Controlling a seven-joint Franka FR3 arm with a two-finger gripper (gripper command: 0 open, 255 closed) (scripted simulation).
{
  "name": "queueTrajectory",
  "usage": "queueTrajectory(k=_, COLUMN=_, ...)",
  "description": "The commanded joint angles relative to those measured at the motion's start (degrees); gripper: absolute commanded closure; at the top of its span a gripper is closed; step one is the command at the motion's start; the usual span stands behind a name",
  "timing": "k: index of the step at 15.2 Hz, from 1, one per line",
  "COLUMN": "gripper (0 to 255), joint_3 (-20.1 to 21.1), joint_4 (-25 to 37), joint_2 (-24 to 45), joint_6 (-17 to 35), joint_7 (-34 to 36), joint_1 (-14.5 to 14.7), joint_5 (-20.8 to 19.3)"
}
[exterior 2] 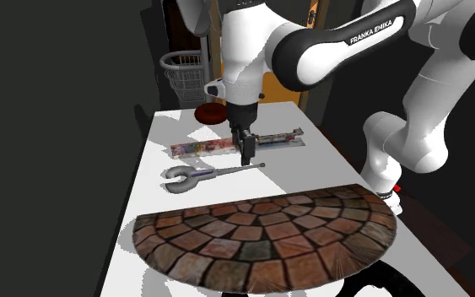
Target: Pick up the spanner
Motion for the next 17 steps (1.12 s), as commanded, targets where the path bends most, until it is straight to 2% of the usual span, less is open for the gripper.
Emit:
queueTrajectory(k=1, gripper=0, joint_3=-0.26, joint_4=2.57, joint_2=4.06, joint_6=1.56, joint_7=-0.22, joint_1=-0.22, joint_5=-0.09)
queueTrajectory(k=5, gripper=0, joint_3=-0.57, joint_4=8.28, joint_2=11.11, joint_6=3.06, joint_7=-0.47, joint_1=-0.53, joint_5=-0.1)
queueTrajectory(k=12, gripper=0, joint_3=-0.57, joint_4=4.12, joint_2=12.52, joint_6=8.63, joint_7=-0.48, joint_1=-0.54, joint_5=-0.06)
queueTrajectory(k=14, gripper=0, joint_3=-0.57, joint_4=4.12, joint_2=12.52, joint_6=8.63, joint_7=-0.48, joint_1=-0.54, joint_5=-0.06)
queueTrajectory(k=15, gripper=255, joint_3=-0.56, joint_4=4.04, joint_2=12.49, joint_6=8.68, joint_7=-0.45, joint_1=-0.52, joint_5=-0.06)
queueTrajectory(k=17, gripper=255, joint_3=-0.55, joint_4=3.98, joint_2=12.45, joint_6=8.71, joint_7=-0.44, joint_1=-0.51, joint_5=-0.06)
